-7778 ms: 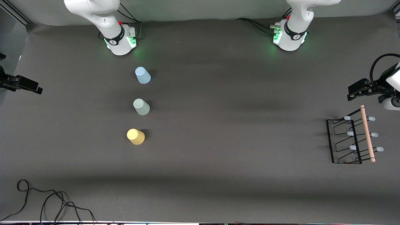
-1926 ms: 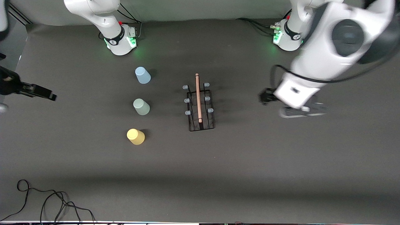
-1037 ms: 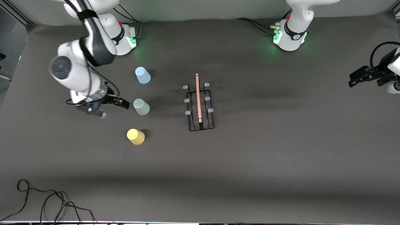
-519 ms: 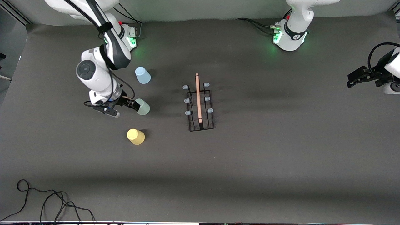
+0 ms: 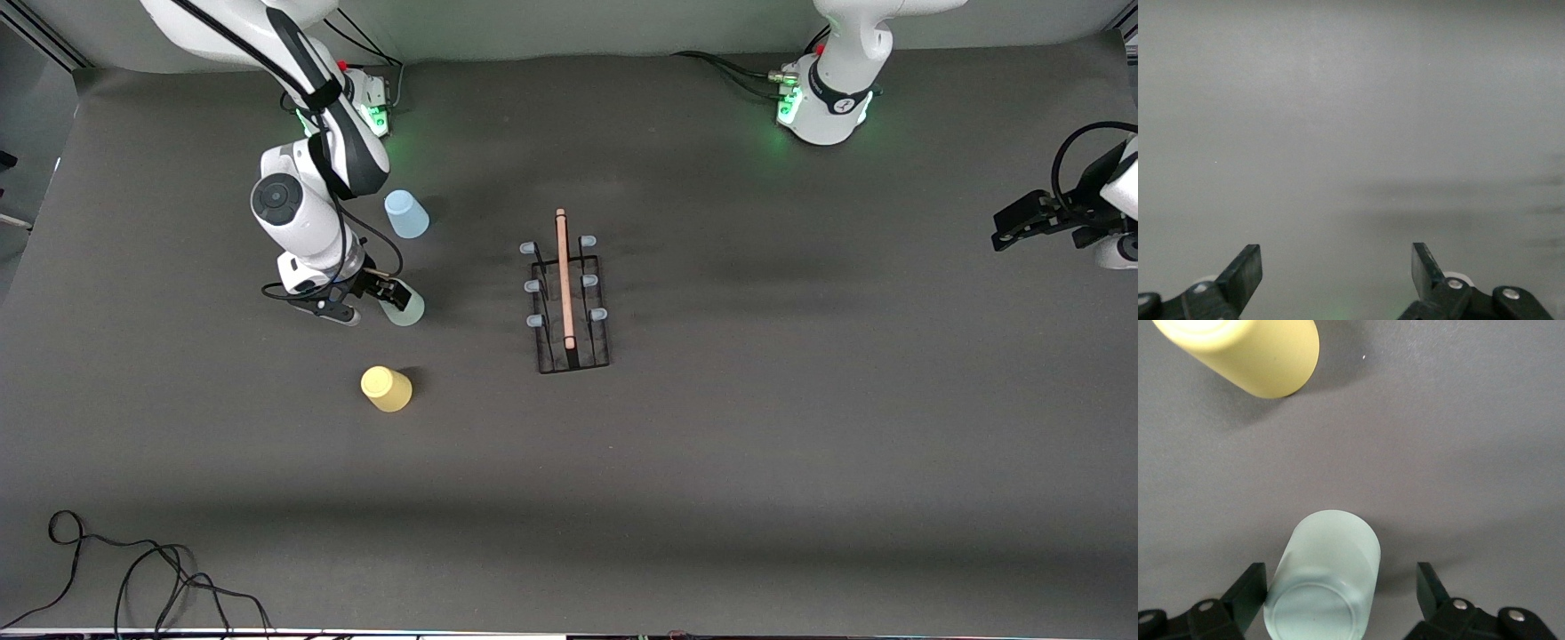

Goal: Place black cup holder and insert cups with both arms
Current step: 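Lower the right gripper and grasp the pale green cup, then carry the green cup with the right gripper onto a rack peg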

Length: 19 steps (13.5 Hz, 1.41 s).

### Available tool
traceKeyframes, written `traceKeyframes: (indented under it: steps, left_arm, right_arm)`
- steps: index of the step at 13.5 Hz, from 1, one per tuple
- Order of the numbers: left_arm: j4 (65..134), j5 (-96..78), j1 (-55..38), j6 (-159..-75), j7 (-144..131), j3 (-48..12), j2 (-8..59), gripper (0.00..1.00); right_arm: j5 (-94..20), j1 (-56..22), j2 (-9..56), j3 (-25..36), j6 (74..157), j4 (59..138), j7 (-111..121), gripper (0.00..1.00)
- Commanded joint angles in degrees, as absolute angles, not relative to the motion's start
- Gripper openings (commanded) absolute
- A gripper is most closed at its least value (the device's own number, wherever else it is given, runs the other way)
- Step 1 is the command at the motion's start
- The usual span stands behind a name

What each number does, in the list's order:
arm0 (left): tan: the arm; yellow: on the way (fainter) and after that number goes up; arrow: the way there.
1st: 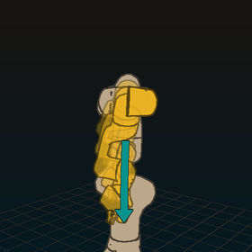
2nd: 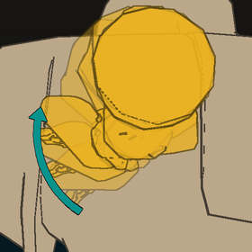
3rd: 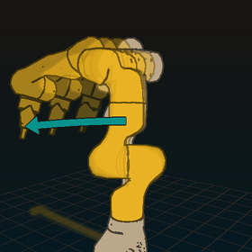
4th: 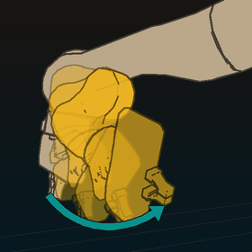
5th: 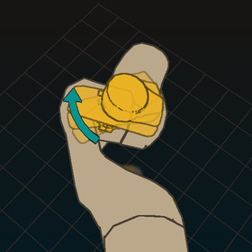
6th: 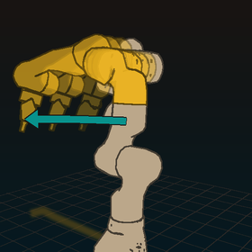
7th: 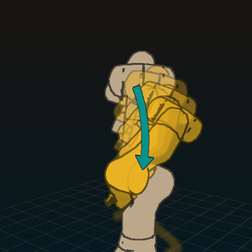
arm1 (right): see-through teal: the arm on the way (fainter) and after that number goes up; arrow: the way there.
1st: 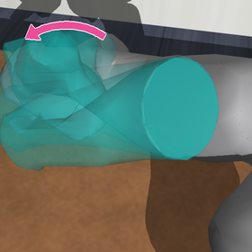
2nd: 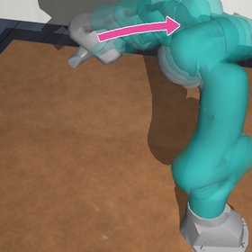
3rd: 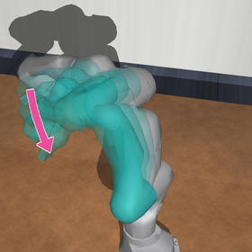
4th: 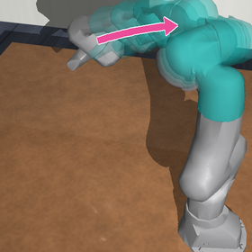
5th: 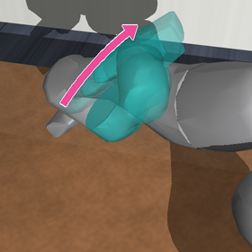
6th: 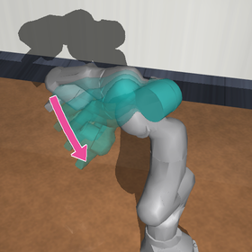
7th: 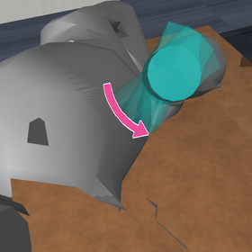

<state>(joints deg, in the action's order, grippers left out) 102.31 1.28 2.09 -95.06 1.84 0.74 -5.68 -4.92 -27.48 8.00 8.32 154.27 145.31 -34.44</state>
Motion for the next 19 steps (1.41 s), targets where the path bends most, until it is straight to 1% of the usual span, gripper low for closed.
traceKeyframes:
  steps: [1,4,5,6,7,10,13,15,19]
  left_arm:
    - [102.92,2.20,2.63,-95.89,2.90,0.53,-5.89,1.00]
    - [102.75,2.20,3.96,-95.98,2.73,0.44,-5.36,1.00]
    - [102.74,2.20,3.87,-95.72,2.72,0.44,-5.45,1.00]
    - [102.74,2.20,3.87,-95.71,2.72,0.44,-5.45,1.00]
    - [102.74,2.11,3.87,-95.89,2.72,0.35,-5.36,1.00]
    - [102.75,1.85,3.87,-95.89,2.72,0.44,-5.27,1.00]
    - [102.74,1.76,4.04,-96.59,2.72,0.44,-4.66,1.00]
    - [102.74,1.76,4.04,-96.77,2.72,0.44,-4.57,1.00]
    - [102.83,1.41,3.78,-95.46,2.72,0.35,-4.74,1.00]
  right_arm:
    - [-8.25,-29.70,9.92,8.61,157.67,145.55,-34.54,0.99]
    - [-8.61,-30.85,11.16,8.61,158.73,145.55,-34.63,0.99]
    - [-8.61,-31.02,11.16,8.61,158.56,145.55,-34.54,0.94]
    - [-8.61,-31.03,10.90,8.61,158.12,145.46,-34.54,0.42]
    - [-8.61,-31.11,10.29,8.61,157.33,145.37,-34.54,0.00]
    - [-8.61,-31.64,5.38,8.79,150.94,143.80,-35.32,0.00]
    - [-8.61,-31.73,-0.95,8.79,139.26,139.33,-37.60,0.00]
    - [-8.61,-32.77,-2.37,8.53,133.44,134.76,-46.09,0.00]
    - [-8.61,-43.57,-0.97,8.61,132.98,128.24,-65.18,0.00]
